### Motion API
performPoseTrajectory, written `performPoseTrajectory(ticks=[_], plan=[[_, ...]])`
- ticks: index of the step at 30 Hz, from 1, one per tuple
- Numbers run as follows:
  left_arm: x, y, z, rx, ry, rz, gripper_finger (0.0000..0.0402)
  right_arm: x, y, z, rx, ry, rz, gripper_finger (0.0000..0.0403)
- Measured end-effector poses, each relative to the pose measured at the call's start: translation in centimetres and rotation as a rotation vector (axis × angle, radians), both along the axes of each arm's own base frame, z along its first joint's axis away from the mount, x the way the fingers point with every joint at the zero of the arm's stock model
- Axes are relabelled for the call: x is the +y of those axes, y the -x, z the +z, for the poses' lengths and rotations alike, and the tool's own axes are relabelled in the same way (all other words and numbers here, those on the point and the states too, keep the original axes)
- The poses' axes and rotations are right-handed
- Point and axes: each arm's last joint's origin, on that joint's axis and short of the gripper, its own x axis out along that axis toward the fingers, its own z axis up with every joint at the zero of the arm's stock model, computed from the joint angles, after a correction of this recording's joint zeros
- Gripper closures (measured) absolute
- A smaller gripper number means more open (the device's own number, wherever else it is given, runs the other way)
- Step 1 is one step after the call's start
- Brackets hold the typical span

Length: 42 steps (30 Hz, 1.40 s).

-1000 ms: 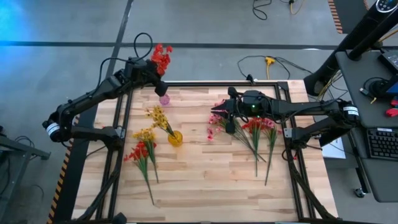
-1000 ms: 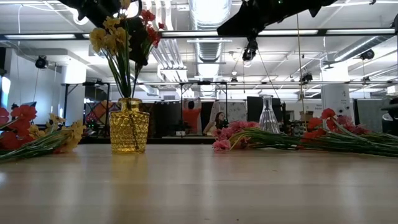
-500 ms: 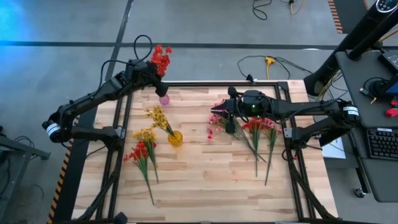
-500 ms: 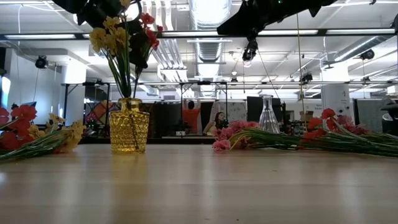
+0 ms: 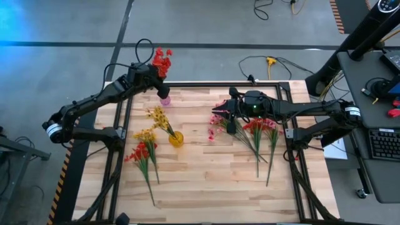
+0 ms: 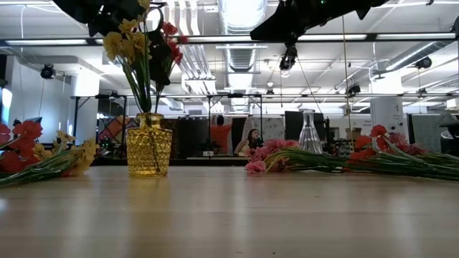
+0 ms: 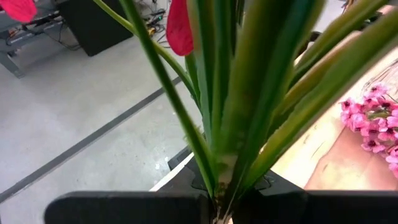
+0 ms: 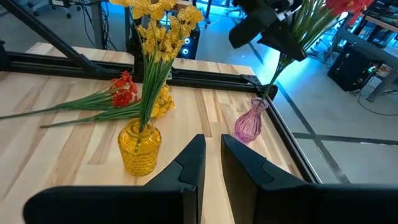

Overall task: Sort flowers into vase by color
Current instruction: Put the center red flower into the pink flower vase

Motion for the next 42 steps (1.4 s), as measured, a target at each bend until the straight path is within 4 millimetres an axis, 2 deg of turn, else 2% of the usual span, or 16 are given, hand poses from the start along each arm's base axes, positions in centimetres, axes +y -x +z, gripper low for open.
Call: performPoseTrajectory(ticks=[24, 42], plan=[[-0.1, 0.1, -1.6, 0.016, 0.038, 0.012, 0.0392, 0.0, -0.1, 0.2, -0.022, 0.004, 0.000, 0.0360], [-0.1, 0.1, -1.5, 0.014, 0.036, 0.011, 0.0298, 0.0, -0.1, 0.2, -0.022, 0.001, 0.000, 0.0360]])
